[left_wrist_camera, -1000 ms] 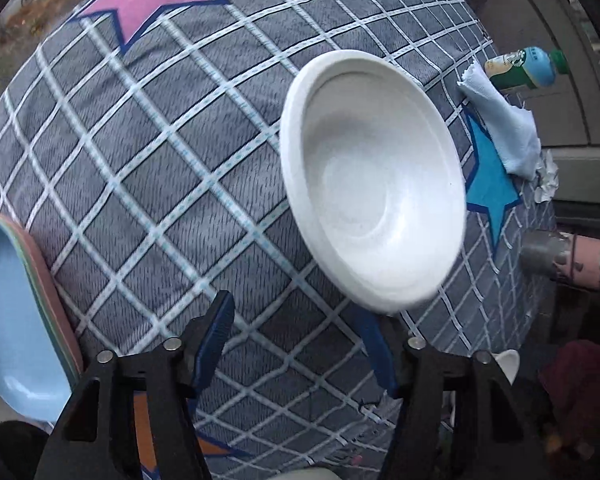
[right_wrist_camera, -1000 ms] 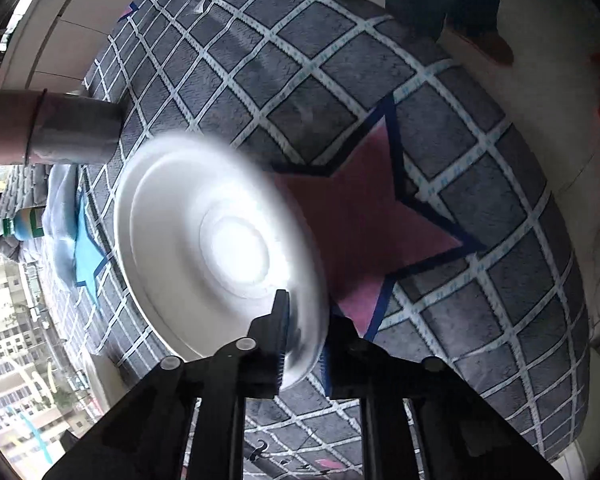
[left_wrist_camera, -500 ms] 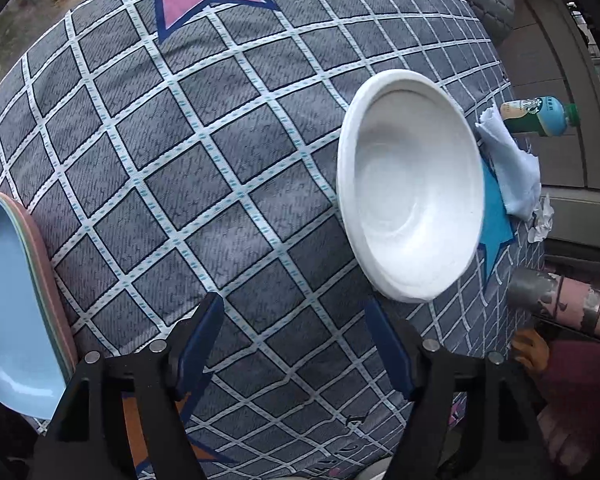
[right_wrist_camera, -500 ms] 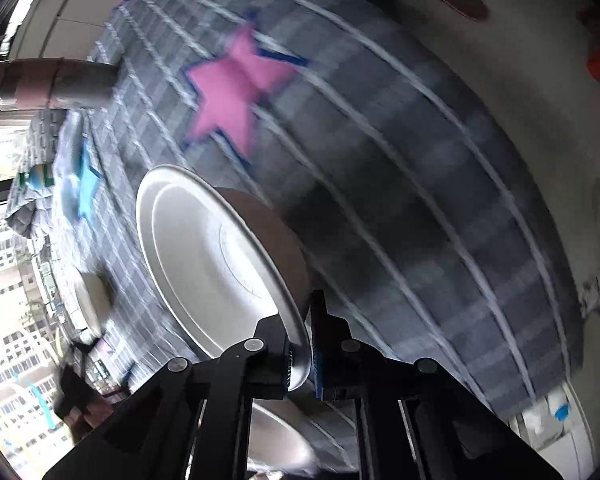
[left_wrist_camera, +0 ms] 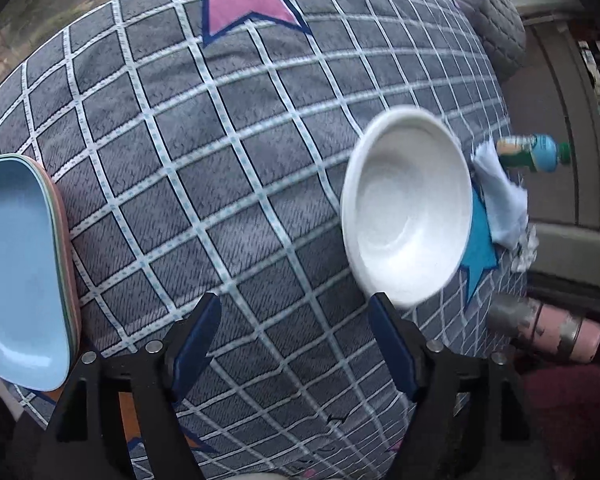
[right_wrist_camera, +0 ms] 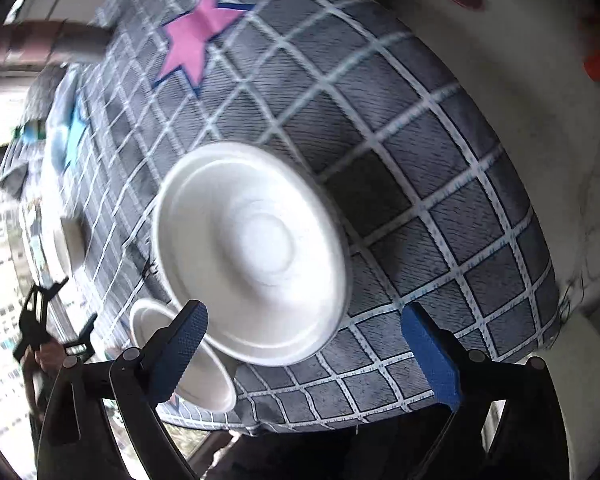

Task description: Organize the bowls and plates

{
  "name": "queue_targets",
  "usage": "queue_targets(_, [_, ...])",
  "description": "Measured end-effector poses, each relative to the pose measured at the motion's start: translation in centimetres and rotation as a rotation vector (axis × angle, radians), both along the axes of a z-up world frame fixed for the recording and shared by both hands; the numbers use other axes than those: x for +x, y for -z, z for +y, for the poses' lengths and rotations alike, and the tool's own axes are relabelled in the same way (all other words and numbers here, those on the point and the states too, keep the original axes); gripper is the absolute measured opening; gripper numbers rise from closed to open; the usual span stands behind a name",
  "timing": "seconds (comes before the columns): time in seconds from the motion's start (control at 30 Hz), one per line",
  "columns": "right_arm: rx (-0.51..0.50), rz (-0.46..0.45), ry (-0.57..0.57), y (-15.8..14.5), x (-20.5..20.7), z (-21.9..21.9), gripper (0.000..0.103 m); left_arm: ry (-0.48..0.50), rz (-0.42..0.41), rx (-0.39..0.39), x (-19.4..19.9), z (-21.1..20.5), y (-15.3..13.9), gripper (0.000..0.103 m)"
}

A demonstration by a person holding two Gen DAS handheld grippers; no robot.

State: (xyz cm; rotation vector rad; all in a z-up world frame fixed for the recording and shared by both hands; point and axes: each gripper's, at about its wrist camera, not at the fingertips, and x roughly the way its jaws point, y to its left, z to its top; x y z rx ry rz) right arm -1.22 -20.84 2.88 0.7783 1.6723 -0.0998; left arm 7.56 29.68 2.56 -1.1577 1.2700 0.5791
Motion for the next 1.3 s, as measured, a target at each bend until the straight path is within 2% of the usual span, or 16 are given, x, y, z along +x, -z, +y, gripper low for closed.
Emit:
queue_targets(0.1, [-0.025, -0.028, -0.037, -1.0, 0.2, 0.6, 0.099, -0.054, -0.015, -0.011, 1.2, 0.7, 0.5, 0.079])
queue_targets(0.17, [-0.045, -0.039, -0.068, -1.5, 0.0, 1.0, 0.099, -0.028, 0.006, 0.011, 2.6, 0.8, 1.1, 0.08])
queue_targets(0.23, [-0.06, -0.045, -0.097, -1.5, -0.1, 1.5, 0.099, 0.039, 0.057, 0.043, 4.3, 0.6, 2.3, 0.079])
queue_targets(0.3, [-0.08, -0.051, -0.12, -1.7, -0.3, 1.7, 0.099, 0.087, 0.088, 0.099, 5.5, 0.2, 2.6, 0.046])
queue_targets(0.37, [-0.107, -0.064, -0.149, -2.4, -0.9, 0.9, 0.099, 0.153, 0.056, 0.079, 6.2, -0.3, 2.5, 0.017])
queue_targets(0.5, [-0.126, -0.076, -0.193, -2.8, -1.7, 0.1, 0.099, 0.182, 0.04, 0.087, 5.4, -1.0, 2.0, 0.014])
queue_targets(0.6, [-0.116, -0.072, -0.199, -2.6, -2.0, -0.3, 0.099, 0.192, 0.036, 0.062, 3.3, -1.9, 1.3, 0.011])
queue_targets(0.7, [-0.106, -0.079, -0.212, -2.7, -2.0, -0.4, 0.099, 0.232, 0.036, 0.05, 1.3, -3.2, 0.7, 0.011])
queue_targets(0.87, [-0.098, -0.106, -0.265, -3.2, -1.6, -0.4, 0.099, 0.268, 0.082, -0.059, -5.6, -6.9, 0.8, 0.012])
queue_targets(0.93, [-0.096, -0.117, -0.284, -3.4, -1.4, -0.4, 0.099, 0.285, 0.108, -0.076, -7.5, -8.3, 0.9, 0.014])
queue_targets(0.97, [-0.098, -0.126, -0.303, -3.6, -1.3, -0.5, 0.099, 0.283, 0.117, -0.074, -8.4, -8.7, 0.9, 0.017])
queue_targets(1.03, [-0.101, -0.138, -0.327, -3.8, -1.2, -0.5, 0.099, 0.276, 0.122, -0.061, -9.6, -9.0, 0.5, 0.036])
queue_targets(1.07, [-0.104, -0.149, -0.345, -4.1, -1.1, -0.6, 0.099, 0.283, 0.123, -0.045, -9.9, -9.2, 0.1, 0.053])
queue_targets(1.1, [-0.108, -0.156, -0.355, -4.3, -1.1, -0.7, 0.099, 0.304, 0.121, -0.014, -10.4, -9.6, -0.7, 0.064])
queue_targets(1.2, [-0.125, -0.187, -0.421, -4.9, -1.2, -0.6, 0.099, 0.428, 0.096, 0.054, -11.5, -12.1, -2.5, 0.068])
queue_targets(1.3, [-0.156, -0.21, -0.496, -5.2, -1.2, -0.2, 0.099, 0.524, 0.099, 0.1, -12.6, -14.8, -3.0, 0.067])
